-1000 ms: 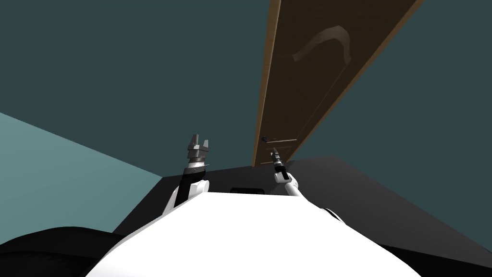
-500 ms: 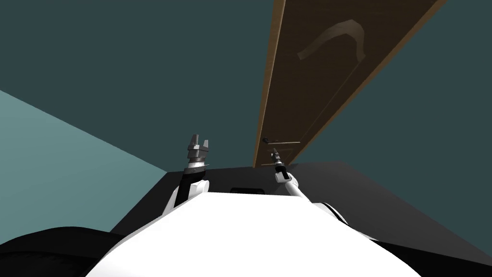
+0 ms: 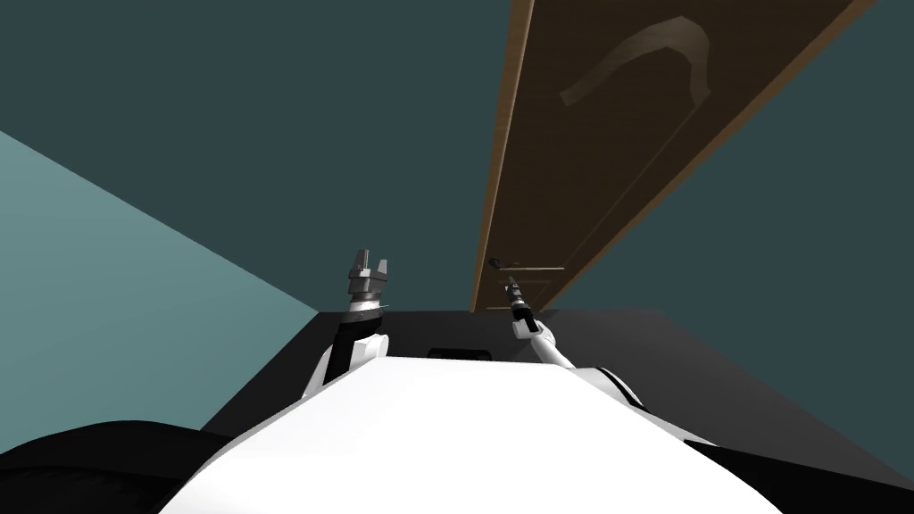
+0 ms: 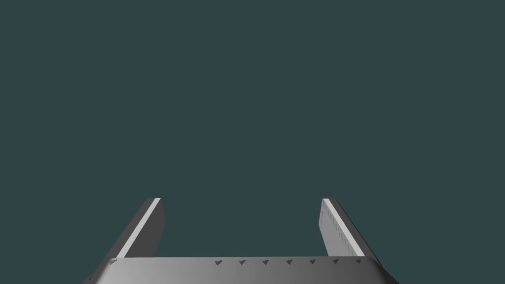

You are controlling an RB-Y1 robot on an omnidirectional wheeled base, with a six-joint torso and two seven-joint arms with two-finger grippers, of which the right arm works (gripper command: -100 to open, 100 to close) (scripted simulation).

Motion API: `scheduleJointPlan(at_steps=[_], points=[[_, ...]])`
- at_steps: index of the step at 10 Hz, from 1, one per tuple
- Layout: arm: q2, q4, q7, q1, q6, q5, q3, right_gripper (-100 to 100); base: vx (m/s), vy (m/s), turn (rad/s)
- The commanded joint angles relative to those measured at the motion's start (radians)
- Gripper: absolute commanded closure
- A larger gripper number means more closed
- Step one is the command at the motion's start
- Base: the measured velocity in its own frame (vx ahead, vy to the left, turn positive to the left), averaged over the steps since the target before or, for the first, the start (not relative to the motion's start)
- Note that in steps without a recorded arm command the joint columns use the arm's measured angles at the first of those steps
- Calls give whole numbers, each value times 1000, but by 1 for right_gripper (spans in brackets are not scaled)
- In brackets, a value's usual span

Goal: Pull the door open

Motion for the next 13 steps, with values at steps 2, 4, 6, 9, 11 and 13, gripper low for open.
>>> scheduleJointPlan(at_steps=[2, 4, 6, 9, 11, 13], points=[[-5, 48, -1, -22, -8, 1, -2, -100, 31, -76, 104], [-5, 54, 0, -25, -8, 2, -2, -100, 17, -48, 50], [-30, 64, -19, -12, -24, -6, -11, -100, 134, 72, 132], [-71, 78, -49, 12, -47, -18, -26, -100, 159, 48, 120], [-71, 73, -49, 12, -47, -18, -26, -100, 22, 10, -14], [-83, 82, -57, 19, -54, -22, -30, -100, 19, 7, 58]])
